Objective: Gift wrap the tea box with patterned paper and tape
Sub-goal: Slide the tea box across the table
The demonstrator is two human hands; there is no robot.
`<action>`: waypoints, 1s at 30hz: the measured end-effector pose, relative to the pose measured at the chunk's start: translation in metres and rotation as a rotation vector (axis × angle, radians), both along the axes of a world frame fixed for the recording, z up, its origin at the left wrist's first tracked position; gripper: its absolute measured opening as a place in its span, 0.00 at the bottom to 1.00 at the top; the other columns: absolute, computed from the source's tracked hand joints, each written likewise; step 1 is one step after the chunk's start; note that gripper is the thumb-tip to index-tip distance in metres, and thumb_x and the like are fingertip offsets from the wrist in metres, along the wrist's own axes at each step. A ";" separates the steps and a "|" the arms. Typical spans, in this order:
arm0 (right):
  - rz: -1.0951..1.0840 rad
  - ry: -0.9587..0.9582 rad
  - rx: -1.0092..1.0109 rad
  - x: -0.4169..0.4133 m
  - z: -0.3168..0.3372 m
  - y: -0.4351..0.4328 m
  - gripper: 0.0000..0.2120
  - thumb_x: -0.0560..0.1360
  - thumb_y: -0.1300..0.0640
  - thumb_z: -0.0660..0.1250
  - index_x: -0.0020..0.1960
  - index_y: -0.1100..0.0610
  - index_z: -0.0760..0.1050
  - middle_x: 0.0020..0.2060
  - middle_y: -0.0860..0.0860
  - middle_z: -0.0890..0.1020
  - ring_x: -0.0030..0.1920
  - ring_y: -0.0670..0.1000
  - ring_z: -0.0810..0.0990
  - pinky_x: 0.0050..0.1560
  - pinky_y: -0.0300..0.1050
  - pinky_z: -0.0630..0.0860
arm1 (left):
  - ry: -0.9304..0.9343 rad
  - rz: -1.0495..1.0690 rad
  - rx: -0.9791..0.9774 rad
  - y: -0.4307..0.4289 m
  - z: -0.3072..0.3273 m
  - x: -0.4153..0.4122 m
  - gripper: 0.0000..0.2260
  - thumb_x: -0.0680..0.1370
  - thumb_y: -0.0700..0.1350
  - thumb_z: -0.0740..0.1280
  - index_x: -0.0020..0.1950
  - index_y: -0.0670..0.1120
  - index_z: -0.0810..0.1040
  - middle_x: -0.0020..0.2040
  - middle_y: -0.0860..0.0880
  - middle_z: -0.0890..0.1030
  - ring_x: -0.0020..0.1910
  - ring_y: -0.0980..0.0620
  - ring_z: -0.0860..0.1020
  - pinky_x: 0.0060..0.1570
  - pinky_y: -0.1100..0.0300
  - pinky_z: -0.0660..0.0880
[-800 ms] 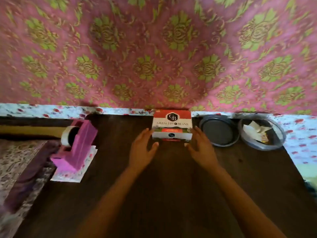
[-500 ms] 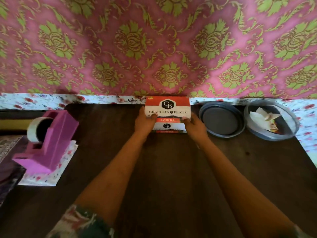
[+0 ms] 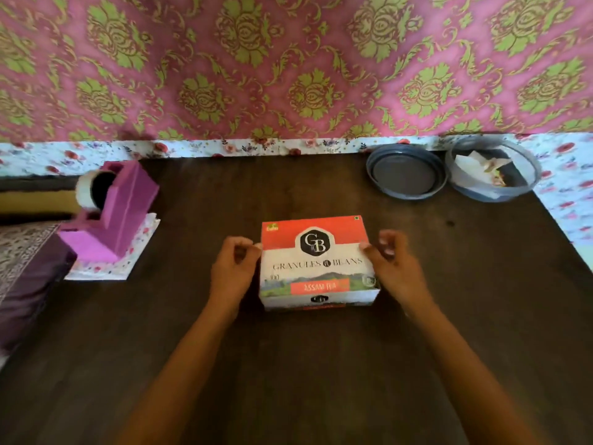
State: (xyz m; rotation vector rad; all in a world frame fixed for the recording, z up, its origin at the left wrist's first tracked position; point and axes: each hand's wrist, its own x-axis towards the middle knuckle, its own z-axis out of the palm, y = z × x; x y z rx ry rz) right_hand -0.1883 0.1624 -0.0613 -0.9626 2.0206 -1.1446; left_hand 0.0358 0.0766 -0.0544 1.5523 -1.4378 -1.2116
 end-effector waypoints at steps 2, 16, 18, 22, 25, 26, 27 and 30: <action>0.114 -0.264 -0.025 0.011 -0.003 0.015 0.27 0.77 0.51 0.64 0.72 0.50 0.58 0.66 0.47 0.71 0.62 0.46 0.74 0.58 0.41 0.75 | 0.146 -0.149 0.072 0.018 0.002 -0.001 0.11 0.78 0.45 0.63 0.60 0.50 0.69 0.50 0.56 0.77 0.48 0.57 0.78 0.36 0.68 0.76; 0.223 -0.270 -0.237 0.047 -0.039 0.090 0.13 0.79 0.52 0.58 0.63 0.53 0.68 0.55 0.54 0.81 0.52 0.54 0.81 0.58 0.55 0.76 | 0.256 -0.296 -0.016 0.103 -0.020 0.026 0.13 0.78 0.43 0.63 0.63 0.50 0.72 0.46 0.49 0.81 0.40 0.55 0.80 0.33 0.65 0.77; 0.207 -0.231 -0.223 0.059 -0.037 0.116 0.12 0.79 0.52 0.59 0.61 0.54 0.70 0.52 0.54 0.81 0.50 0.53 0.82 0.55 0.54 0.77 | 0.249 -0.275 -0.028 0.132 -0.018 0.036 0.12 0.78 0.42 0.63 0.62 0.49 0.73 0.48 0.48 0.81 0.39 0.55 0.79 0.32 0.64 0.76; 0.099 -0.101 -0.287 0.077 -0.037 0.165 0.13 0.78 0.50 0.60 0.57 0.57 0.75 0.53 0.57 0.81 0.52 0.57 0.80 0.58 0.57 0.76 | 0.241 -0.234 -0.094 0.183 -0.016 0.052 0.13 0.79 0.42 0.62 0.63 0.44 0.72 0.55 0.44 0.79 0.39 0.55 0.78 0.34 0.63 0.74; 0.075 0.233 -0.243 0.087 -0.034 0.195 0.19 0.80 0.49 0.56 0.66 0.59 0.70 0.64 0.58 0.75 0.62 0.57 0.74 0.64 0.52 0.69 | 0.200 -0.227 -0.196 0.209 -0.019 0.064 0.16 0.80 0.43 0.61 0.68 0.45 0.69 0.56 0.47 0.76 0.41 0.56 0.77 0.37 0.63 0.74; 0.100 0.362 -0.238 0.090 -0.032 0.202 0.23 0.80 0.48 0.56 0.71 0.58 0.65 0.69 0.56 0.70 0.67 0.56 0.70 0.66 0.50 0.66 | 0.168 -0.263 -0.240 0.214 -0.022 0.068 0.17 0.79 0.44 0.62 0.68 0.47 0.68 0.57 0.48 0.76 0.43 0.56 0.77 0.40 0.63 0.75; 0.155 0.489 -0.264 0.094 -0.029 0.210 0.25 0.80 0.46 0.56 0.74 0.55 0.60 0.72 0.53 0.65 0.70 0.55 0.66 0.67 0.49 0.63 | 0.129 -0.315 -0.280 0.220 -0.024 0.072 0.18 0.79 0.45 0.63 0.69 0.48 0.68 0.58 0.49 0.75 0.46 0.55 0.77 0.43 0.62 0.76; 0.390 0.902 -0.236 0.103 -0.031 0.216 0.28 0.78 0.41 0.56 0.74 0.49 0.57 0.74 0.50 0.60 0.74 0.53 0.57 0.72 0.48 0.56 | 0.031 -0.408 -0.325 0.228 -0.030 0.080 0.24 0.77 0.50 0.65 0.72 0.50 0.66 0.66 0.49 0.71 0.58 0.51 0.74 0.53 0.61 0.73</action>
